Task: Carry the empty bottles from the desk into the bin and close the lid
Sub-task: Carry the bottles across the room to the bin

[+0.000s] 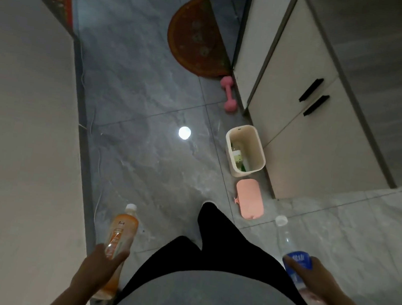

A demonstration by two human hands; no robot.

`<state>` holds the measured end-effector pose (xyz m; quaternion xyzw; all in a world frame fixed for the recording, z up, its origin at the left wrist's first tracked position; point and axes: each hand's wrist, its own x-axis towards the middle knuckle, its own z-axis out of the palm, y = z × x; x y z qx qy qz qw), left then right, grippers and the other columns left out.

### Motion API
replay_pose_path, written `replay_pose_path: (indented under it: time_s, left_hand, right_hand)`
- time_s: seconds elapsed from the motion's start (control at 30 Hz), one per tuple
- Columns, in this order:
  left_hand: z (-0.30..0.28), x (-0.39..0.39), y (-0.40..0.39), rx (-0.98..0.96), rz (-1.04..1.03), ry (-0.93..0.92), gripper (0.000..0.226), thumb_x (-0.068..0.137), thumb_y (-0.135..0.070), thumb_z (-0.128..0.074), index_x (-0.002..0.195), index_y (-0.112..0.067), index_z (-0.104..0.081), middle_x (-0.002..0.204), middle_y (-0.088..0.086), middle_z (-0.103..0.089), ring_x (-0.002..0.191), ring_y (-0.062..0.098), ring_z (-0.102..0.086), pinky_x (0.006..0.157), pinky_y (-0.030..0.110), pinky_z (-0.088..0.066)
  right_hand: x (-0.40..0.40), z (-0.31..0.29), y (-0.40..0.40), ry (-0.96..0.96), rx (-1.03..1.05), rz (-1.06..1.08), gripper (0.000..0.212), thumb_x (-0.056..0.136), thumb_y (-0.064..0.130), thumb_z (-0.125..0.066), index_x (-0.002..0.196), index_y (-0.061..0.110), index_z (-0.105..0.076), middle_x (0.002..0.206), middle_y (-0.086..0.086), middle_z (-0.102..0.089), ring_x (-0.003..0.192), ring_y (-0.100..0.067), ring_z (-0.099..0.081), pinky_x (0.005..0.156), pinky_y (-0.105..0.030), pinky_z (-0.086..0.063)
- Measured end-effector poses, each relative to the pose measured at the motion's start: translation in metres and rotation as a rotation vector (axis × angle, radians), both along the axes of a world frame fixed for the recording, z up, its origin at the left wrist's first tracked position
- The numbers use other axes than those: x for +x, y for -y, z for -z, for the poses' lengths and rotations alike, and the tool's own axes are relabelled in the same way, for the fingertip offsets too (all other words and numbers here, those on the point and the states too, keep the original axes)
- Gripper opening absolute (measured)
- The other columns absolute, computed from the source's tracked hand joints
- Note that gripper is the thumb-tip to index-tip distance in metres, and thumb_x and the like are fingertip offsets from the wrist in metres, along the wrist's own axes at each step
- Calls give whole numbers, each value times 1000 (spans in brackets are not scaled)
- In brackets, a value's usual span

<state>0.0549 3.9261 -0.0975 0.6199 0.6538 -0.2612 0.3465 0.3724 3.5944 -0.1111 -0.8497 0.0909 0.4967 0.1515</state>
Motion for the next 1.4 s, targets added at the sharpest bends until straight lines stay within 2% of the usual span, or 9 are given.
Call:
replay_pose_path:
  time_s: [0.27, 0.4, 0.5, 0.6, 0.8, 0.93, 1.1, 1.2, 1.4]
  left_hand:
    - [-3, 33, -68, -33, -26, -72, 63, 77, -45, -68, 115, 0, -48, 115, 25, -61, 104, 39, -59, 78, 35, -41]
    - [1, 56, -118, -70, 9, -67, 67, 76, -45, -69, 120, 1, -48, 115, 24, -60, 103, 38, -59, 77, 34, -41]
    - [4, 81, -166, -69, 76, -56, 63, 76, -46, -68, 117, -2, -48, 115, 24, -61, 102, 37, -59, 76, 33, -41]
    - [6, 111, -222, -65, 225, -59, 57, 78, -47, -65, 111, -5, -48, 116, 23, -61, 104, 38, -60, 76, 34, -41]
    - [9, 184, -310, -54, 535, -30, 59, 79, -54, -60, 115, -9, -46, 116, 19, -61, 106, 35, -59, 82, 37, -44]
    - [13, 239, -330, -62, 720, -5, 56, 80, -53, -59, 113, -10, -43, 115, 17, -60, 107, 35, -59, 81, 37, -42]
    - [27, 309, -325, -37, 971, 22, 55, 78, -58, -57, 110, -14, -46, 108, 12, -66, 100, 30, -64, 76, 32, -46]
    - [41, 348, -311, -13, 1098, 33, 53, 77, -61, -55, 106, -17, -47, 102, 8, -67, 92, 28, -65, 69, 29, -43]
    - [77, 419, -277, 4, 1373, 4, 56, 77, -57, -50, 121, -24, -38, 119, 2, -59, 105, 26, -61, 83, 36, -45]
  right_hand:
    - [70, -18, -106, 29, 84, -38, 67, 82, 49, -62, 129, 6, -40, 111, -16, -59, 75, -24, -60, 49, -23, -42]
    - [79, -18, -139, 22, 63, -32, 67, 82, 48, -63, 130, 7, -39, 110, -14, -58, 85, -26, -58, 57, -24, -44]
    - [72, -17, -158, 16, 23, 53, 64, 82, 45, -65, 127, 7, -41, 102, -13, -58, 74, -23, -59, 50, -23, -43]
    - [52, -18, -173, 7, -28, 149, 62, 81, 45, -66, 124, 7, -43, 89, -6, -56, 66, -18, -58, 44, -21, -41]
    - [1, -13, -198, -85, -91, 291, 68, 84, 48, -60, 133, 6, -38, 101, -12, -56, 63, -17, -60, 40, -17, -41]
    - [-16, -12, -211, -144, -114, 446, 68, 83, 48, -62, 132, 5, -41, 104, -15, -57, 71, -22, -61, 52, -24, -47]
    - [-8, 1, -222, -160, -95, 523, 69, 80, 49, -64, 130, 5, -43, 113, -19, -60, 97, -33, -62, 87, -42, -52]
    - [12, 12, -229, -117, -97, 496, 72, 78, 55, -63, 129, 9, -43, 112, -14, -61, 96, -29, -60, 86, -38, -51]
    - [62, 40, -249, -36, -41, 458, 77, 73, 64, -60, 131, 18, -37, 119, -10, -61, 101, -26, -58, 86, -35, -49]
